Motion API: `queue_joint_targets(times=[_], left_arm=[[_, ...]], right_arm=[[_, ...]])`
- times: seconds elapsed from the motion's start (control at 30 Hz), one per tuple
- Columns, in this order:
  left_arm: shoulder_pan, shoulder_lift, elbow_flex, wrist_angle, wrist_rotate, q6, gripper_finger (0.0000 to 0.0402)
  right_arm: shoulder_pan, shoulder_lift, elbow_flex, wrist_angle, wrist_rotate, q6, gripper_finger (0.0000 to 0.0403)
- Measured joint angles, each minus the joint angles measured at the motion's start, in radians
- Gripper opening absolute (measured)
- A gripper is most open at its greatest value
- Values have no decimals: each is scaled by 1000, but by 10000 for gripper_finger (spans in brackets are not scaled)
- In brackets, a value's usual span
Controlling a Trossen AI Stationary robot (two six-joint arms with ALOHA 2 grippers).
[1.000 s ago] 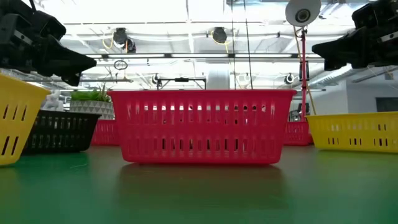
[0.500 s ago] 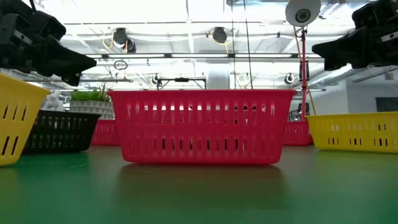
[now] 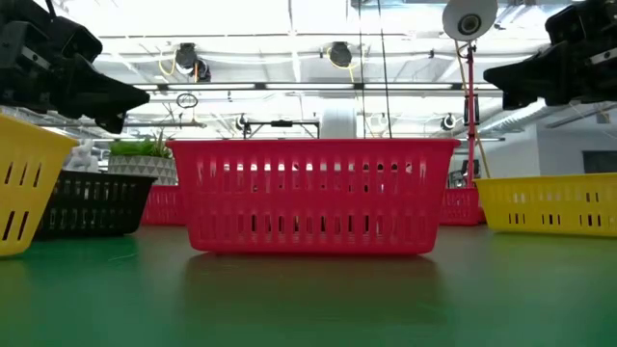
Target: Stack baskets by color
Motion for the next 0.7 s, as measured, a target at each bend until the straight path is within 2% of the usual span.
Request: queue_joint_targets(times=[0.2,0.33,0.5,0.7], left_arm=[[0,0,0,0,0,-6,35],[0,0,0,0,0,-6,35],[0,0,0,0,0,-7,35],[0,0,0,3,-9,-8,35]], right_arm=[[0,0,5,52,-1,8,0],[0,10,39,12,-3,9,0],[0,51,127,5,-3,9,0],[0,138,282,-110,-3,52,0]])
